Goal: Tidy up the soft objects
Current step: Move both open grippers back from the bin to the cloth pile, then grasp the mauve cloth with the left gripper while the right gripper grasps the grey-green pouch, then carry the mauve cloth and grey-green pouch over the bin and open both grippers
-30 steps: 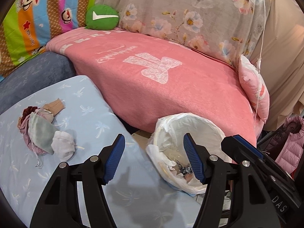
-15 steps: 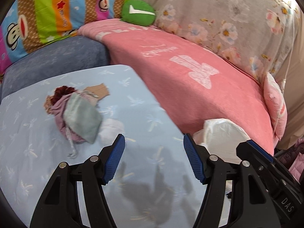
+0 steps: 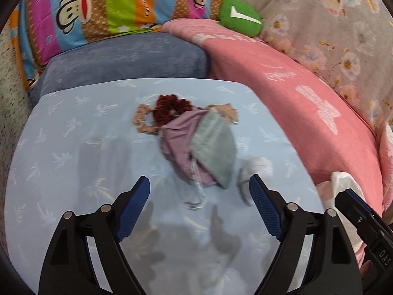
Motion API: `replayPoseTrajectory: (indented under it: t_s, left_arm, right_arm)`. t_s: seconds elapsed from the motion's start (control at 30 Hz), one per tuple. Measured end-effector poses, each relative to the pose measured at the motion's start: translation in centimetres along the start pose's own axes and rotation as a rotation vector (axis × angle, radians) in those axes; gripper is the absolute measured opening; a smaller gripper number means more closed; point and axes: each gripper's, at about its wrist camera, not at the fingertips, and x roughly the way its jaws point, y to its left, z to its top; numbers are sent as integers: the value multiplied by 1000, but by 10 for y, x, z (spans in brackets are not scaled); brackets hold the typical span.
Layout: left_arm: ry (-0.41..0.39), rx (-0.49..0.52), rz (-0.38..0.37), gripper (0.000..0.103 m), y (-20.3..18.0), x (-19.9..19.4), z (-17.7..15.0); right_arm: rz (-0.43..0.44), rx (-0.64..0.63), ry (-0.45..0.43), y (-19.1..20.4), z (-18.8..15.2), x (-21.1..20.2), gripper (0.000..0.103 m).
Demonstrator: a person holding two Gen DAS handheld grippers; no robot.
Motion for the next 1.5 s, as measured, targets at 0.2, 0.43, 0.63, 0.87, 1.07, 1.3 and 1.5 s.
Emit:
replayPoseTrajectory:
  t_s: [0.2, 0.43, 0.63, 0.87, 1.07, 1.3, 1.5]
  left_arm:
    - [21, -59, 25, 79, 32, 15, 7]
    - [42, -85, 0, 78, 46, 36, 21]
    - [66, -86, -62, 64, 41, 54, 30]
    - [126, -116, -145, 27, 43, 74, 35]
    - [136, -101, -170, 4, 45, 73, 35]
    - [130, -69, -154, 3, 44, 69, 34]
    - [115, -59, -149, 2, 42, 62, 33]
  right_arm:
    - [-2, -19, 41, 18, 4, 37, 55]
    - [-13, -24, 75, 29, 7, 69, 57]
    - [-4, -12, 72, 36, 13, 83, 57]
    - [22, -68, 70, 60, 27, 105, 57]
    - [48, -64, 95, 70, 43, 135, 57]
    - [85, -40, 171, 71, 42, 168, 34]
    - [112, -29, 189, 71, 32, 162, 5]
